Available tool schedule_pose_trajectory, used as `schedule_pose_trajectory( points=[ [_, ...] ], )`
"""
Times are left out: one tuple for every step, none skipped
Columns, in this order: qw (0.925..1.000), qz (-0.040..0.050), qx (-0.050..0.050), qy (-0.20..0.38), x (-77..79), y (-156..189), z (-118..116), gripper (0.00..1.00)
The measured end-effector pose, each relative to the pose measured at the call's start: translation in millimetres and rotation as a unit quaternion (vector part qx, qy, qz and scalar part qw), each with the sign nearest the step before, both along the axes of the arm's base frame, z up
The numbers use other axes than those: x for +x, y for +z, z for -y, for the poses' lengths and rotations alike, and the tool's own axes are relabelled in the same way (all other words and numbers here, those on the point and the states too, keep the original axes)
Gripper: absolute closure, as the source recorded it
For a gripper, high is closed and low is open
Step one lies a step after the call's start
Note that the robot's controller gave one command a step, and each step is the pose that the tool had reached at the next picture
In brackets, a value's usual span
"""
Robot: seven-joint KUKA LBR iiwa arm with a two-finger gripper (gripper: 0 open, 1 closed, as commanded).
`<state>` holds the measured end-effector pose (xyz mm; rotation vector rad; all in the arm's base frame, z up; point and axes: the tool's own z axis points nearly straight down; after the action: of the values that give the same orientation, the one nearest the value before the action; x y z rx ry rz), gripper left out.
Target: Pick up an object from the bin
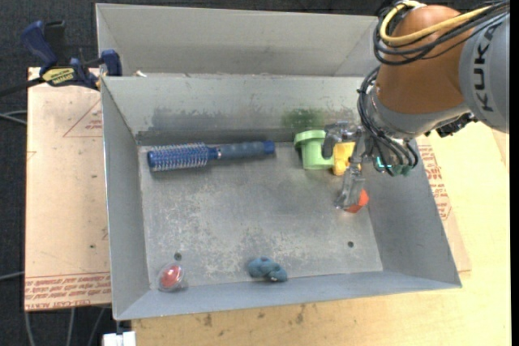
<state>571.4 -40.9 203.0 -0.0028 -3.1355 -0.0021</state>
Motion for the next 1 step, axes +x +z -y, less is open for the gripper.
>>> schedule_pose_trajectory(
  points=[
    [0.9998, 0.0012, -0.002, -0.019, 1.9, -60.8, 90.5, 0.0]
  ],
)
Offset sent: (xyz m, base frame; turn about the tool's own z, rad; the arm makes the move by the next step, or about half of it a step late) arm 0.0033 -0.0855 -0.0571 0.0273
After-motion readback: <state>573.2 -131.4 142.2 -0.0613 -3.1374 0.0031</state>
